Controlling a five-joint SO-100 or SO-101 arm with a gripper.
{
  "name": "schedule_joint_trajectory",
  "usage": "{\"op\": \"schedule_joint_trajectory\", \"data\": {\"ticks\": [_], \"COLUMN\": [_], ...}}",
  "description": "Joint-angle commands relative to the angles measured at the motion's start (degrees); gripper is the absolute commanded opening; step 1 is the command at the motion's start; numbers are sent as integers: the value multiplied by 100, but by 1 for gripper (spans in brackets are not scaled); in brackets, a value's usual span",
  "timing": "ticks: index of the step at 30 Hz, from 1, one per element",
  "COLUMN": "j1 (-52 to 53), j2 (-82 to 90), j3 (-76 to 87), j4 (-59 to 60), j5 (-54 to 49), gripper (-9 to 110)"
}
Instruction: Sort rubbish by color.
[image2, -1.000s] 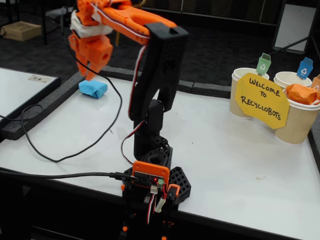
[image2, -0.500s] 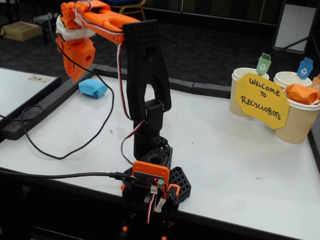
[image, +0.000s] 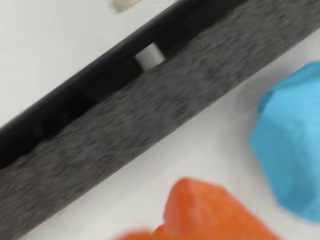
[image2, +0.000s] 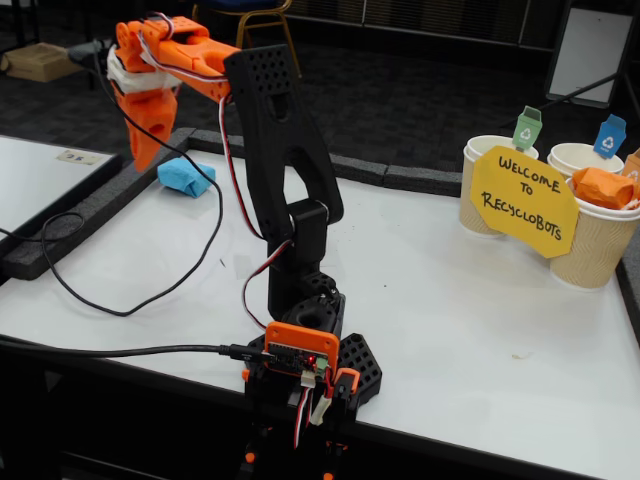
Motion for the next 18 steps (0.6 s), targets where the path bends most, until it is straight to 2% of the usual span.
{"op": "schedule_joint_trajectory", "data": {"ticks": [1,9,18], "j1": [387,896,940], "j2": [193,-211,-501], "j3": [-870,-1538,-1749], "j4": [-316,-721,-589], "j5": [475,439,580], "gripper": [1,3,8]}}
